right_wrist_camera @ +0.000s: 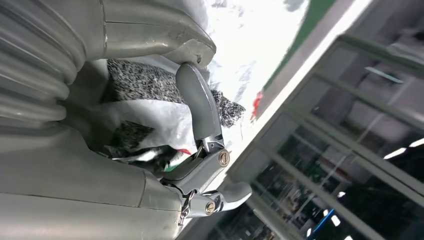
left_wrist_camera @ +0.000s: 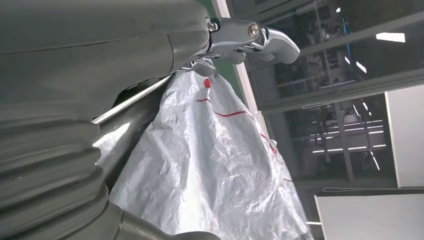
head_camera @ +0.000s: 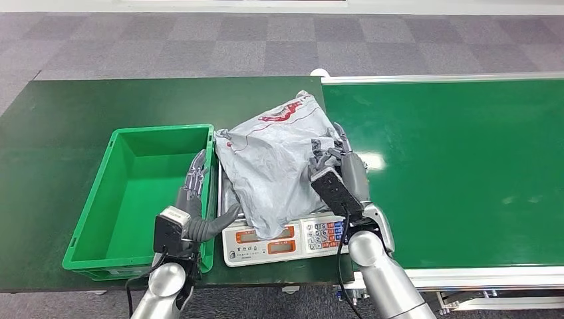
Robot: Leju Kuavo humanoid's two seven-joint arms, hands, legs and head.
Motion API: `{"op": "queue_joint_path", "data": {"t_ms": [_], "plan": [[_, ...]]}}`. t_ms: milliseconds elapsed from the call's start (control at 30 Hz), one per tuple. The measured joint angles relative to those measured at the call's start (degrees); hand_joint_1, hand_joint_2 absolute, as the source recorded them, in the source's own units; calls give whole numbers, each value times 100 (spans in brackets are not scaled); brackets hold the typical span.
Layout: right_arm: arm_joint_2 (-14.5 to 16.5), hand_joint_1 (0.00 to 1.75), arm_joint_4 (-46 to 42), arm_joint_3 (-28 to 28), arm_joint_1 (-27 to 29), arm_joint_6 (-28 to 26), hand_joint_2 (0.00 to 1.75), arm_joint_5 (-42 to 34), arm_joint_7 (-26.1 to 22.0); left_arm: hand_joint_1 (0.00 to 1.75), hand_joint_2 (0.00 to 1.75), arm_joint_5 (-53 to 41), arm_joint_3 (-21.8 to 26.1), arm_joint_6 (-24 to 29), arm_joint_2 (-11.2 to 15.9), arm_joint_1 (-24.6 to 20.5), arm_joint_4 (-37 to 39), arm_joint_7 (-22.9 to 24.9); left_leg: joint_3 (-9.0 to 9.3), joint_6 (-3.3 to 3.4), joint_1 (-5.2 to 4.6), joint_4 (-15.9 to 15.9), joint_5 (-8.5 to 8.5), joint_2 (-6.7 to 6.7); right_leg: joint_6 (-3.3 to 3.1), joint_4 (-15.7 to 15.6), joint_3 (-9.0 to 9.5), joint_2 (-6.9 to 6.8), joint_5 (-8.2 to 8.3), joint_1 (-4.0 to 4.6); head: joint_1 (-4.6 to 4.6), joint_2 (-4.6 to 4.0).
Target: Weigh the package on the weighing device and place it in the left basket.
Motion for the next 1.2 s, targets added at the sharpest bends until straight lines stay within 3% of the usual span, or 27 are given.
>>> {"op": "queue_joint_path", "data": {"t_ms": [167,333,700,967,1200], "plan": [[-93,0,-539,-156,291,459,175,-1259,-377,0,175,-110,0,46,38,-183,118,4,-2,0,0,1,0,-3,0,0,-1,-2,0,-1,0,0],[-193,0,-942,-338,537,792,175,-1901,-483,0,175,-139,-2,52,52,-318,216,3,-2,0,-3,1,0,-2,0,0,-1,-1,0,-3,1,0],[-241,0,-1221,-268,861,1214,175,-1992,-504,0,175,-304,-62,72,128,-603,419,128,-3,-1,-2,0,2,-3,-1,3,-2,-2,1,-2,0,0],[-239,0,-1297,-474,872,752,175,-2142,-615,0,175,-1176,-369,-20,156,-1161,950,328,-5,2,-8,1,10,-4,-3,3,-2,-5,10,-7,1,0],[-239,0,-1191,-815,784,683,175,-2373,-644,0,175,-1412,-514,-64,163,-1557,1343,368,-8,2,-9,2,15,-7,-5,3,-7,-7,15,-8,0,0]]}}
